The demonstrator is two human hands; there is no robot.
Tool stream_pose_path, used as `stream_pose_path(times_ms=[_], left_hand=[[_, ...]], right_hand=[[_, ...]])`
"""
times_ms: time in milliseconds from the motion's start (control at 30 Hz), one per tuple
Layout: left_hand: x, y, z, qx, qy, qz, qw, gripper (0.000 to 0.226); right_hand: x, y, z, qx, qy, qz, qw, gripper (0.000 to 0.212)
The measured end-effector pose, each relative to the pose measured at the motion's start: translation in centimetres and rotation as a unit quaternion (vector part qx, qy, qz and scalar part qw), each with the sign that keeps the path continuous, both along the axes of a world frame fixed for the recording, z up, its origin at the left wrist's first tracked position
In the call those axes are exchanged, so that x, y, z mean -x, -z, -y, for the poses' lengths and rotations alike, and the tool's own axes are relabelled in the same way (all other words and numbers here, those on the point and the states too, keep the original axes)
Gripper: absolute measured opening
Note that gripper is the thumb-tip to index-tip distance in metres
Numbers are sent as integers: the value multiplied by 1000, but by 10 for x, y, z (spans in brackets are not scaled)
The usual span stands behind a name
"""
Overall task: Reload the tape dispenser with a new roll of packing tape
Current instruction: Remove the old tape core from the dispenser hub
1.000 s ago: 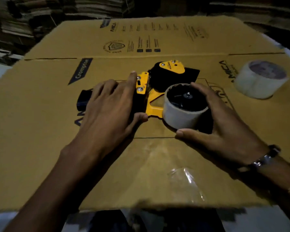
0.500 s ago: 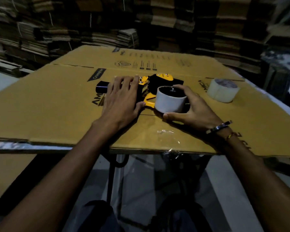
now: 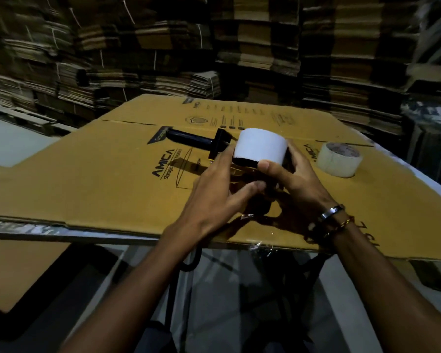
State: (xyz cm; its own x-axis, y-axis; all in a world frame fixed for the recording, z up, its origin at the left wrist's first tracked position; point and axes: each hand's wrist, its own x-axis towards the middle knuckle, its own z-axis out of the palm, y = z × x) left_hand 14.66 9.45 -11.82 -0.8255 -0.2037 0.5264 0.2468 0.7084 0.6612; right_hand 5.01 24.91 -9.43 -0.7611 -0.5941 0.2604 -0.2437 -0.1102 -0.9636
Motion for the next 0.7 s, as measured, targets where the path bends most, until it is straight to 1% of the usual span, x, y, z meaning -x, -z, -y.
stream_pose_path(times_ms=[67,100,167,267,333,433,567,667,700], left_hand=[[2,-1,-1,-92,41,9,995,69],[4,-1,-2,-120,52,15,991,68],[7,-1,-1,-123,57,24,991,70],[10,-1,3,-115,81,34,989,73],[9,-1,5,-145,103,52,983,74],[7,-2,8,-213,125,86,965,71],[7,-2,12,-257,144,111,949,72],[4,-1,13,-298,173,118,931,63],[4,0,14,-301,177,123,929,64]], right_hand=[[1,-1,0,-4,-12,-2,1000,46],[1,-2,0,-10,-19,-6,1000,46],[3,-2,-2,-25,-31,-16,999,48],[6,0,-3,-38,-40,-20,998,60],[7,3,-3,-32,-46,-11,998,66],[6,7,-1,-17,-58,3,998,69],[3,11,1,-11,-75,14,997,71],[1,15,0,-20,-92,26,995,74],[0,16,-1,-27,-86,25,996,77]])
